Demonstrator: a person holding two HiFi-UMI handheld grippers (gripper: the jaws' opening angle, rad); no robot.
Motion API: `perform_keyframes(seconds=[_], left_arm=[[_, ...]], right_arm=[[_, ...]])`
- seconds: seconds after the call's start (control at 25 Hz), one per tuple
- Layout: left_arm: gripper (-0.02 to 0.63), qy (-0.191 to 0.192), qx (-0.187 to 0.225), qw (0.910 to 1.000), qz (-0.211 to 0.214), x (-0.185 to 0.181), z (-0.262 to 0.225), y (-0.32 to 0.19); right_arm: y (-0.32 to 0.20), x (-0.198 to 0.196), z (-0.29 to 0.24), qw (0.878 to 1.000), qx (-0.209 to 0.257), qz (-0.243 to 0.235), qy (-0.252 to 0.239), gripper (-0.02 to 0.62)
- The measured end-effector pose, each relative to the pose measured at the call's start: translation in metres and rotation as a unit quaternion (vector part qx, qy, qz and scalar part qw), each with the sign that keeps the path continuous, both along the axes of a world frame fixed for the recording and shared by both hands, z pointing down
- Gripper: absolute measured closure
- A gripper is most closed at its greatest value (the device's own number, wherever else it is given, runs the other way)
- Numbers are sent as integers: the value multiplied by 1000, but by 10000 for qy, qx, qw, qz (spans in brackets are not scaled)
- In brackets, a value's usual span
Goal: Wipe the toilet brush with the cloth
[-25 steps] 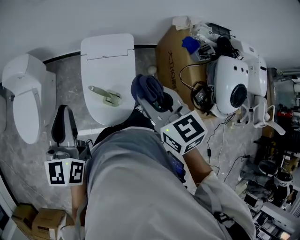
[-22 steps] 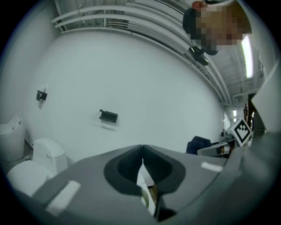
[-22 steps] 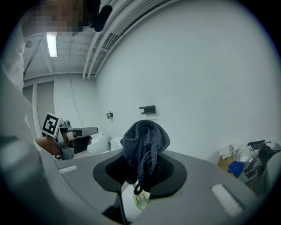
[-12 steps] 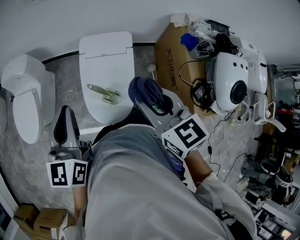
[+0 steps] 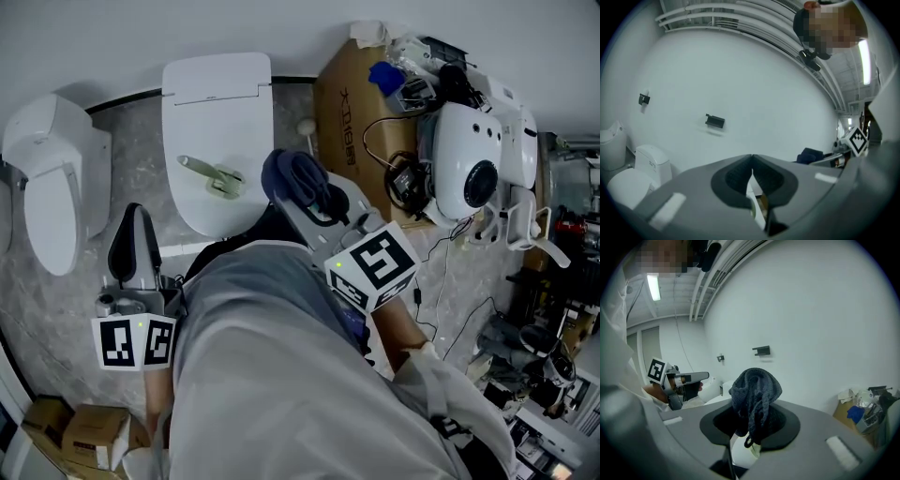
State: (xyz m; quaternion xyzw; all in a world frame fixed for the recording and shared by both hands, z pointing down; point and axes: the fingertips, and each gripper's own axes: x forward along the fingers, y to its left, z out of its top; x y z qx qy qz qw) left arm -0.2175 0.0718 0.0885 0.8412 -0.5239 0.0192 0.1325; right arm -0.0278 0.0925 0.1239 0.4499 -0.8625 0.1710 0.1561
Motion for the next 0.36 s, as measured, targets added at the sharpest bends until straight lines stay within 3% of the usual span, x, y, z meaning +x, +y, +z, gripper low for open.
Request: perform_keyframes(seconds=[0.36], left_arm=[[606, -222, 0, 9993, 286, 9, 4, 1]], right_arm=[[6, -11, 8, 9998, -67, -80, 178, 499]])
